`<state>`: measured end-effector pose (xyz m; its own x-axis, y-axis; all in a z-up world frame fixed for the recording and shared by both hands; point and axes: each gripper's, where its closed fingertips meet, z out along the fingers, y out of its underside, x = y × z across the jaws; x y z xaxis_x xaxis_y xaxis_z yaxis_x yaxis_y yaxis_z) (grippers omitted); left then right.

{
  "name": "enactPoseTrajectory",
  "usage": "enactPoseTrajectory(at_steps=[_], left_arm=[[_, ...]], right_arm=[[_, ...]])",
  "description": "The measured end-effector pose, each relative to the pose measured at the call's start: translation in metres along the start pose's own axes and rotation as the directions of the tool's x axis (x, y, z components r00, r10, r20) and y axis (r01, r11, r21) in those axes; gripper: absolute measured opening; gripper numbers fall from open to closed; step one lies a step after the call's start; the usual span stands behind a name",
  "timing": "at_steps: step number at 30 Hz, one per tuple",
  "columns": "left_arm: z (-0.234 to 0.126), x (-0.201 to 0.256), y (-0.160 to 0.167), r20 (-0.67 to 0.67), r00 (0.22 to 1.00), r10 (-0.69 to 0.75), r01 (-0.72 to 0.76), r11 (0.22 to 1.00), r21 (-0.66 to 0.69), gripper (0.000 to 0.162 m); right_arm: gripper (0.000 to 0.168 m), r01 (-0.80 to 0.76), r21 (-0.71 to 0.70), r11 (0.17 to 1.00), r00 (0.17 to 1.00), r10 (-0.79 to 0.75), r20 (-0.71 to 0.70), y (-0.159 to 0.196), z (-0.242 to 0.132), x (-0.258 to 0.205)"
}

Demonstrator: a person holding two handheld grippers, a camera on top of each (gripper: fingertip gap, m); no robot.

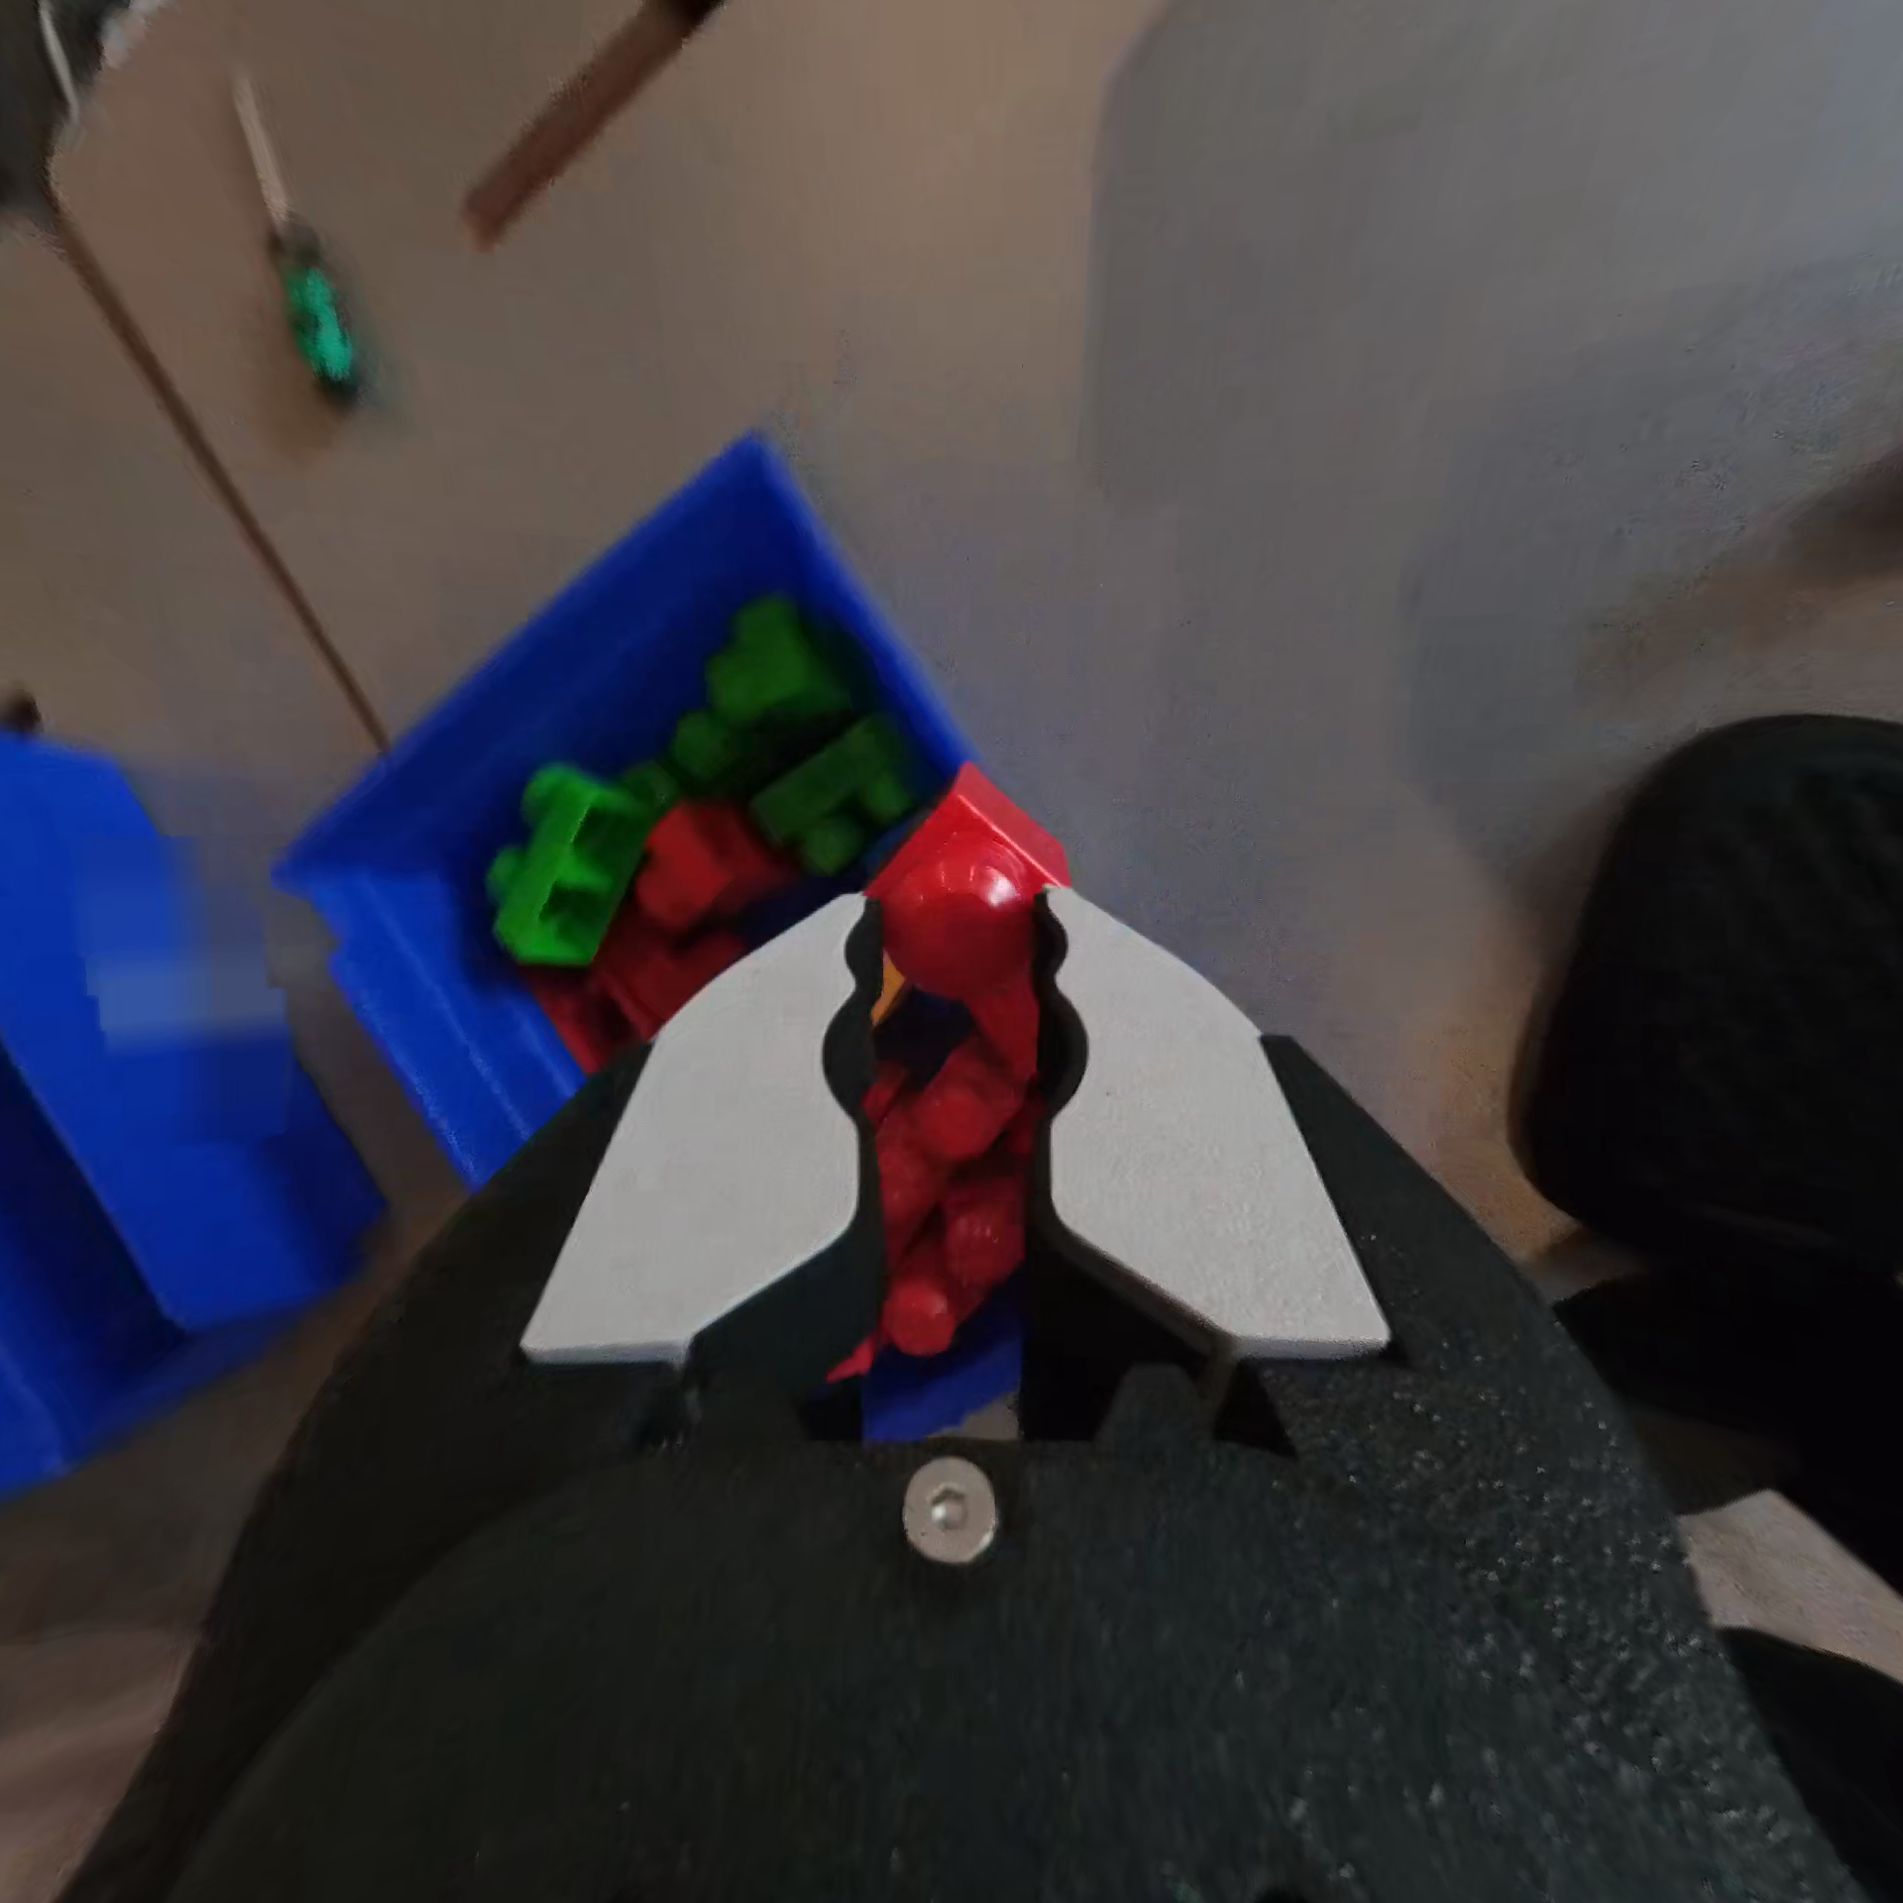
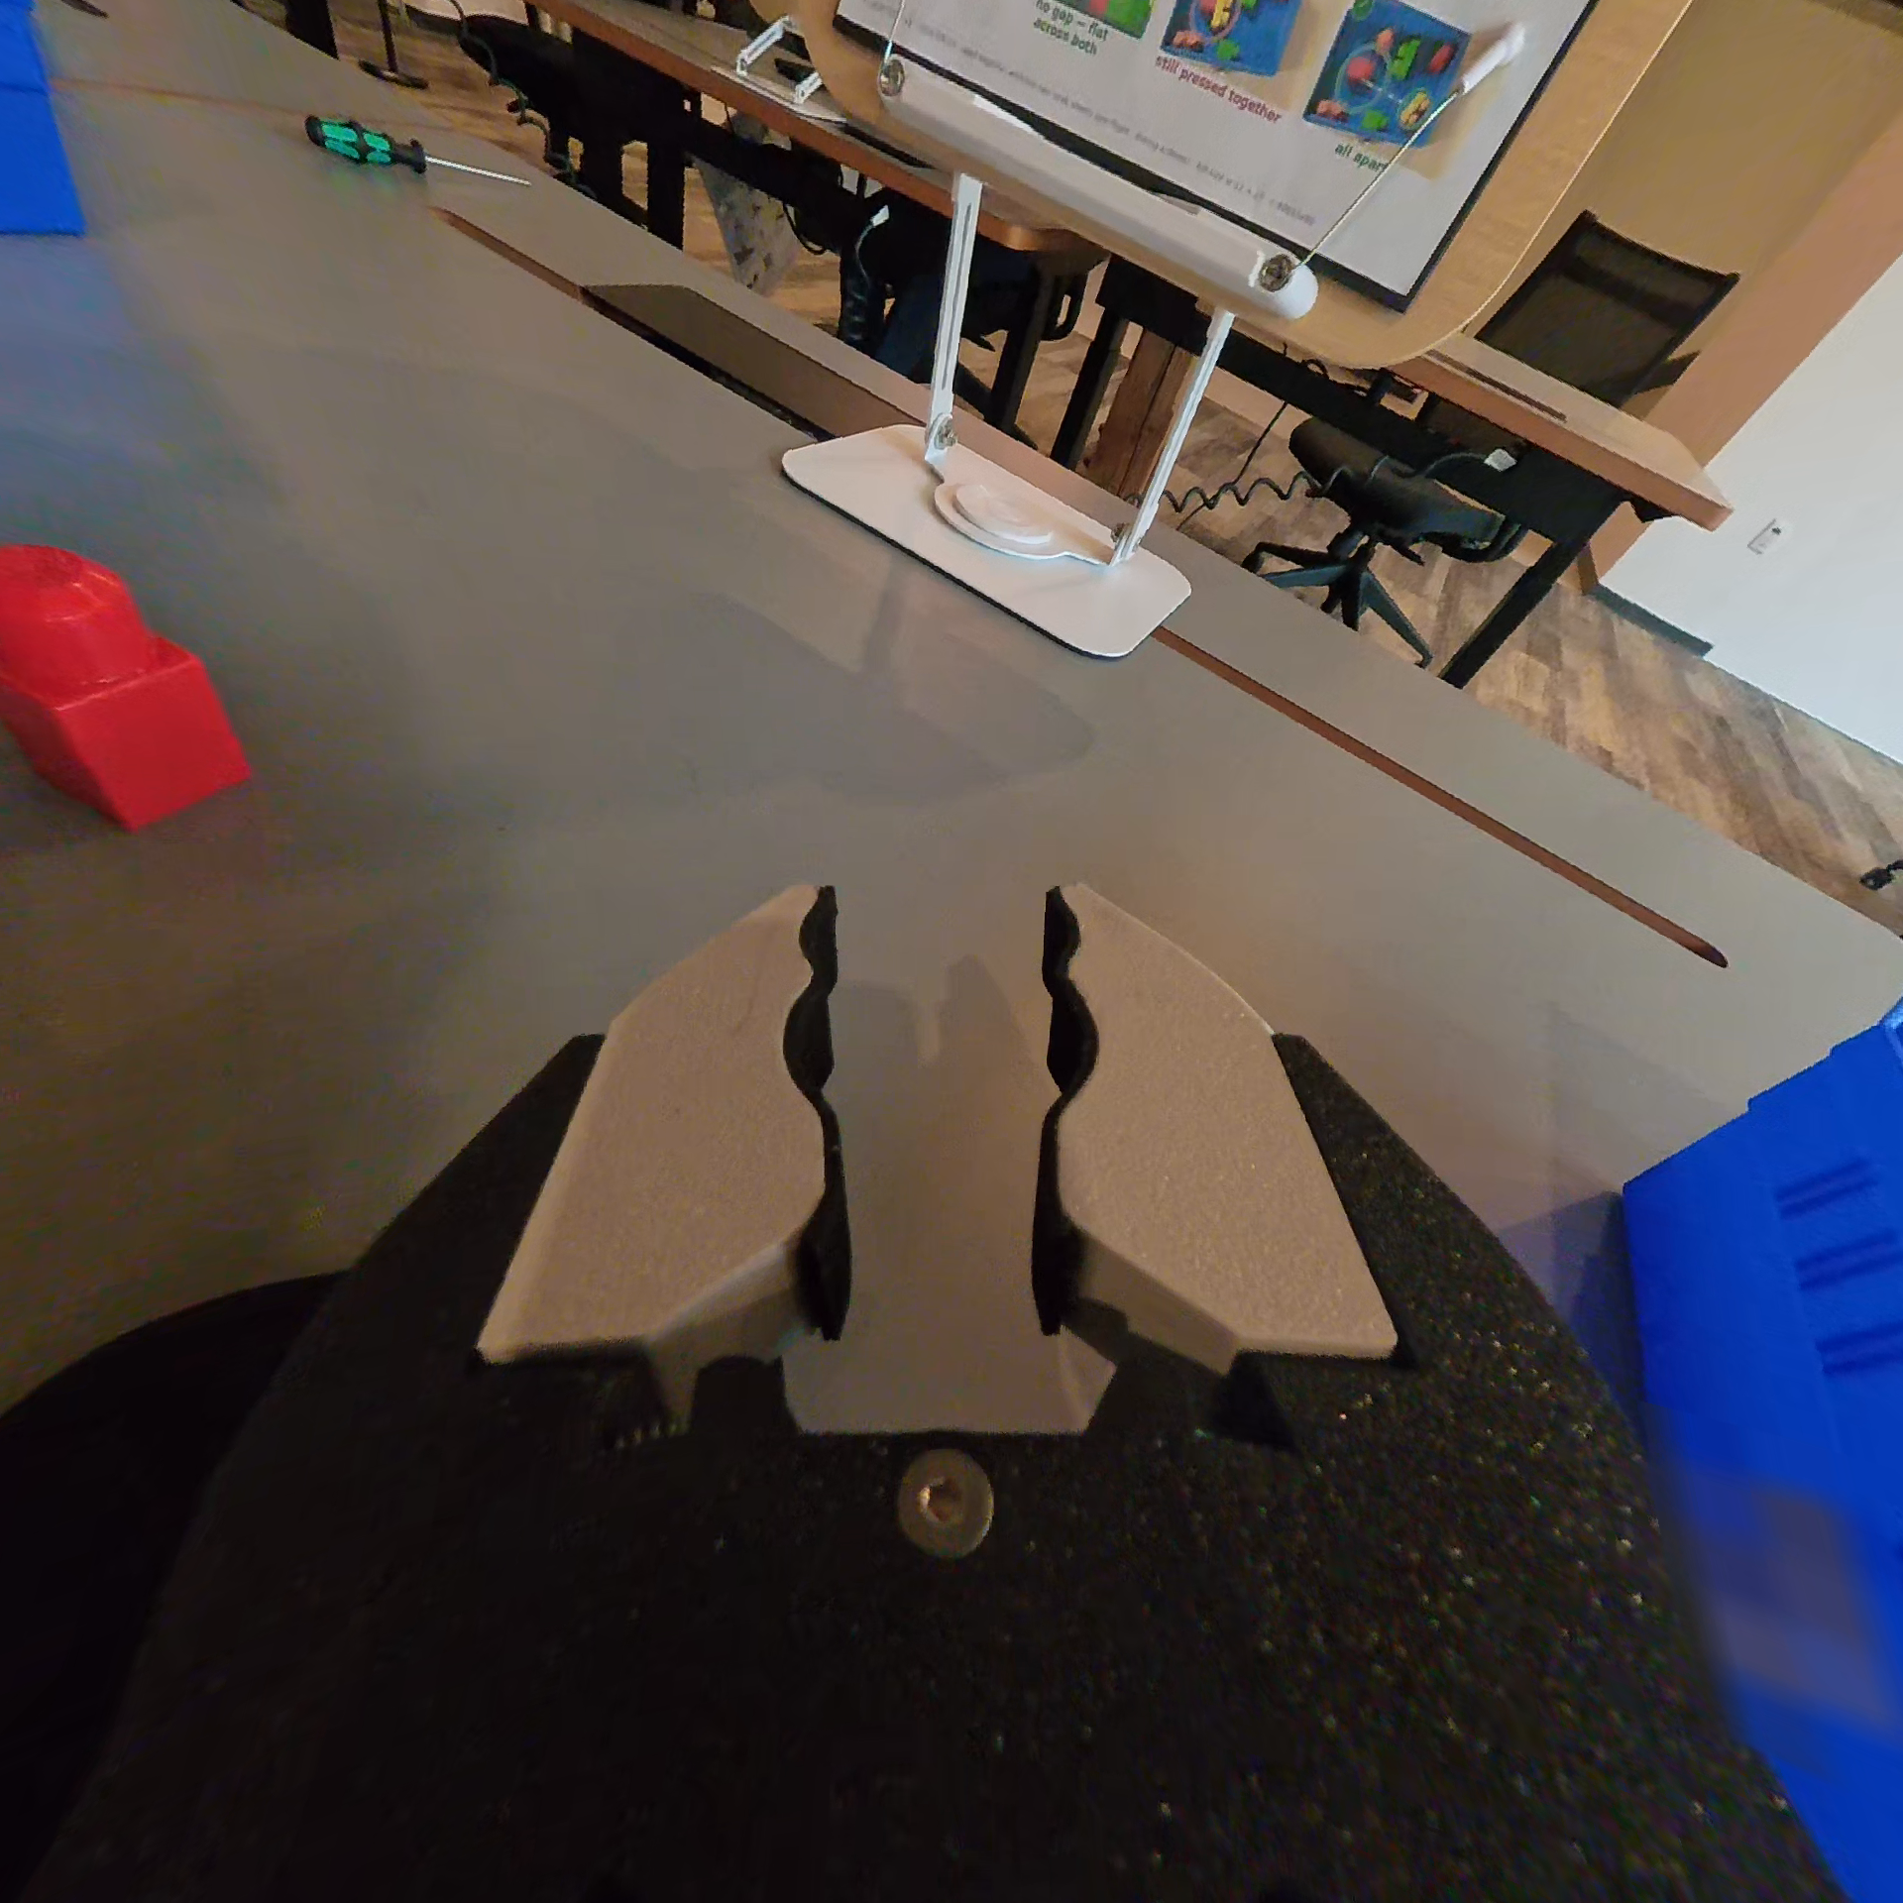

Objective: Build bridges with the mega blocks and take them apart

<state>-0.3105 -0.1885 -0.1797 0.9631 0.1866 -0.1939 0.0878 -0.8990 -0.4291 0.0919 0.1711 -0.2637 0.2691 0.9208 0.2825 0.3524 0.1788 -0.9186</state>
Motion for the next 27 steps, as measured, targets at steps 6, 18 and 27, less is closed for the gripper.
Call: enactPoseTrajectory(at_steps=[6,18,27], left_arm=[[-0.015,0.111,-0.082,-0.104,0.922,0.373,-0.357,0.922,0.147,0.028],[0.01,0.308,-0.143,-0.208,0.451,0.868,-0.811,0.496,0.311,0.028],[0.049,0.364,-0.14,-0.281,0.193,0.94,-0.913,0.277,0.299,0.028]], right_arm=[[0.038,-0.012,0.015,1.0,1.0,0.012,0.001,-0.002,-0.001,0.0],[0.038,-0.002,0.006,1.0,1.0,0.002,0.01,0.0,0.001,-0.002],[0.038,-0.003,-0.003,1.0,1.0,0.003,0.012,0.001,0.002,-0.002]])
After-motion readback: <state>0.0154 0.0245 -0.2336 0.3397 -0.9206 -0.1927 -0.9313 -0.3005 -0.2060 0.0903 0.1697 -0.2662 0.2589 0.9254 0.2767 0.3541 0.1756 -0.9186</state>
